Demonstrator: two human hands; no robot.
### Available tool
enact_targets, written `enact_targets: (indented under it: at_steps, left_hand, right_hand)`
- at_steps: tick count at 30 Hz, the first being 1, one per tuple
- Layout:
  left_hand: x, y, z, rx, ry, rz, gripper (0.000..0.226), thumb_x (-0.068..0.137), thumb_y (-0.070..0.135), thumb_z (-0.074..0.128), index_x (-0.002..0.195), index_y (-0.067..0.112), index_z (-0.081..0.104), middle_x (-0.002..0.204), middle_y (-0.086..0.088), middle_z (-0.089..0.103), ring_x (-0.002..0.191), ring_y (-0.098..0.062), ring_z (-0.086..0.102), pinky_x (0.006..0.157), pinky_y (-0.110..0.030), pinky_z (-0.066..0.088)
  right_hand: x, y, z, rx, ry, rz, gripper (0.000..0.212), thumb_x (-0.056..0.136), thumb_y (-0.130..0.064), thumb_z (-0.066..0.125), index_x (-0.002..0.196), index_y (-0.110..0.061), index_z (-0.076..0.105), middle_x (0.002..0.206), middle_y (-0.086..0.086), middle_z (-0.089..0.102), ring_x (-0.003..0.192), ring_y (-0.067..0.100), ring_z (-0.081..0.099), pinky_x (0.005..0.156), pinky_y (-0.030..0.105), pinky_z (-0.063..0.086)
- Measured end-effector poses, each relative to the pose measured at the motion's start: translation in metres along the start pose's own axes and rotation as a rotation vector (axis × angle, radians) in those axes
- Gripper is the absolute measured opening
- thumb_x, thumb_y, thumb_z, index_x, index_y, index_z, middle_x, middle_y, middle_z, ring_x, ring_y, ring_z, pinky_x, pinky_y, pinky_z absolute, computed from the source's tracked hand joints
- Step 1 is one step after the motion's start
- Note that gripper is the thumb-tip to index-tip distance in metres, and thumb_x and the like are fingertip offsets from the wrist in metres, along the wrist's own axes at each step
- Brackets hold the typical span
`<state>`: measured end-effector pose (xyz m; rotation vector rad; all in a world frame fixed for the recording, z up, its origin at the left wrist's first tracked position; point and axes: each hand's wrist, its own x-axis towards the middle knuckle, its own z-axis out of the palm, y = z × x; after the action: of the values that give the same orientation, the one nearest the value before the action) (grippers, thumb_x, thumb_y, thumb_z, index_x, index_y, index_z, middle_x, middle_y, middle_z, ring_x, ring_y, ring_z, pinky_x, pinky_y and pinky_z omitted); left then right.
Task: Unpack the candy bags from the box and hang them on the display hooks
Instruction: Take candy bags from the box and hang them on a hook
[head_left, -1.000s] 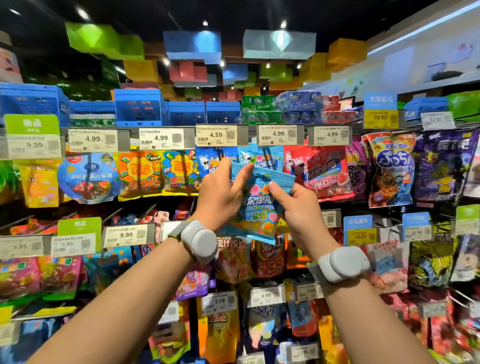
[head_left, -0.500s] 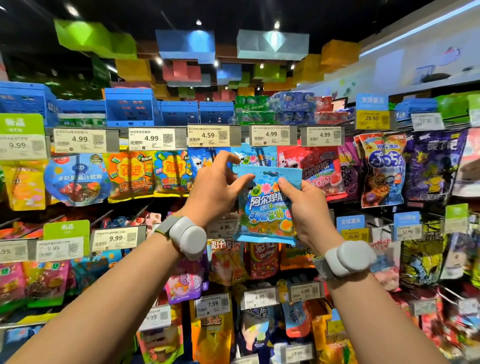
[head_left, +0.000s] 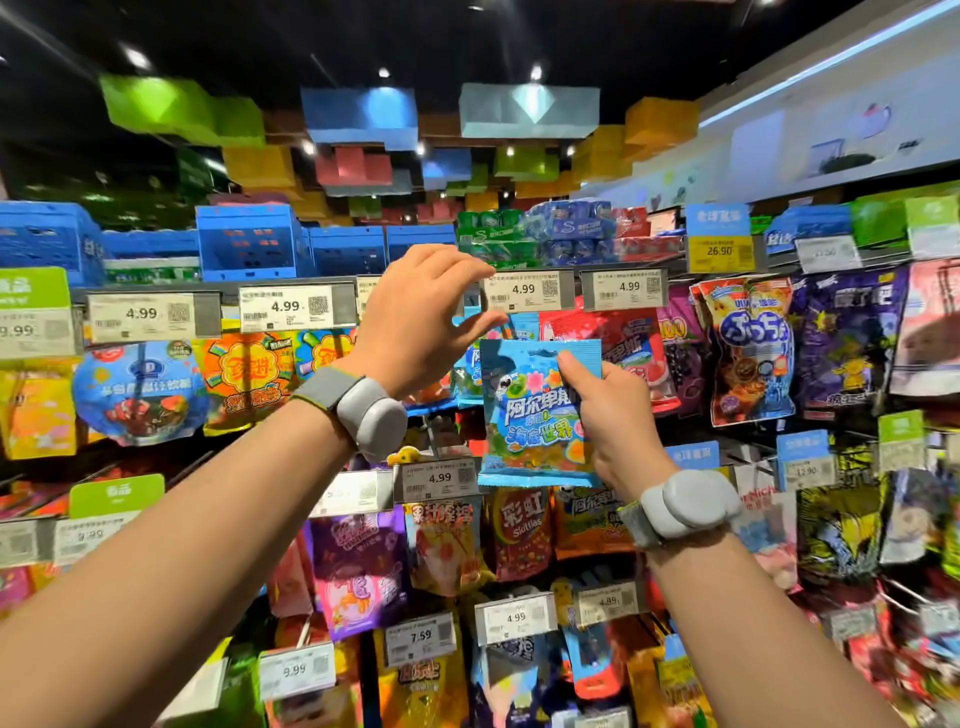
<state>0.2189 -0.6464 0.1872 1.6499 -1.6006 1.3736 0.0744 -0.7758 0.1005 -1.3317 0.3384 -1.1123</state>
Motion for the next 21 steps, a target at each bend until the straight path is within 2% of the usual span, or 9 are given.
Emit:
enact_targets:
  at_steps: [4,8,10,11,13,16,21]
  left_hand:
    - [0.008,-0.009,0.007,0.077,-0.049,0.035,0.059,0.082,0.055,0.066,0.126,0.017,0.062,0.123,-0.003,0.065,0.115,-0.028,0.057,0.097,-0.043,0.044]
    - [0.012,-0.01,0.012,0.12,-0.096,0.045,0.063,0.081,0.058,0.067,0.13,0.02,0.059,0.127,-0.003,0.063,0.114,-0.029,0.057,0.095,-0.043,0.043]
    - [0.013,-0.008,0.015,0.14,-0.119,0.027,0.063,0.082,0.059,0.064,0.134,0.023,0.056,0.127,0.0,0.062,0.114,-0.028,0.056,0.095,-0.042,0.04]
    - [0.013,-0.007,0.016,0.156,-0.134,0.01,0.062,0.084,0.059,0.063,0.135,0.025,0.054,0.126,0.001,0.062,0.113,-0.028,0.056,0.094,-0.042,0.039]
    - [0.014,-0.005,0.016,0.173,-0.159,-0.023,0.058,0.086,0.057,0.061,0.134,0.027,0.053,0.117,0.0,0.064,0.106,-0.028,0.057,0.09,-0.041,0.038]
    - [0.018,-0.005,0.015,0.144,-0.186,-0.035,0.052,0.088,0.053,0.062,0.131,0.026,0.055,0.106,-0.002,0.065,0.096,-0.03,0.057,0.08,-0.04,0.039]
    - [0.022,-0.013,0.014,0.113,-0.193,0.015,0.048,0.089,0.056,0.057,0.121,0.02,0.064,0.097,-0.005,0.065,0.088,-0.032,0.06,0.07,-0.039,0.044]
  right_hand:
    - [0.005,0.0,-0.004,-0.002,0.003,0.001,0.024,0.096,-0.025,0.064,0.077,-0.012,0.067,0.085,0.012,0.073,0.082,0.03,0.067,0.08,0.053,0.057]
    - [0.005,-0.002,-0.003,-0.065,0.018,-0.03,0.032,0.094,-0.032,0.066,0.075,-0.007,0.065,0.085,0.019,0.073,0.076,0.03,0.066,0.072,0.052,0.058]
    - [0.008,0.002,-0.003,-0.1,0.02,-0.07,0.052,0.082,-0.051,0.069,0.083,0.001,0.064,0.097,0.032,0.067,0.078,0.042,0.067,0.071,0.068,0.053]
    - [0.011,0.006,-0.004,-0.114,0.011,-0.086,0.064,0.075,-0.058,0.069,0.088,0.004,0.061,0.1,0.036,0.062,0.083,0.052,0.066,0.069,0.072,0.049]
    - [0.02,0.014,-0.006,-0.116,-0.014,-0.103,0.076,0.07,-0.064,0.068,0.092,0.008,0.057,0.102,0.039,0.059,0.093,0.06,0.056,0.067,0.074,0.046]
    - [0.023,0.013,-0.005,-0.108,0.005,-0.109,0.068,0.069,-0.063,0.068,0.087,0.002,0.061,0.101,0.038,0.061,0.095,0.06,0.055,0.068,0.075,0.046]
    - [0.031,0.01,0.002,-0.102,0.031,-0.086,0.055,0.075,-0.054,0.07,0.089,-0.001,0.066,0.101,0.033,0.065,0.091,0.052,0.065,0.072,0.072,0.05]
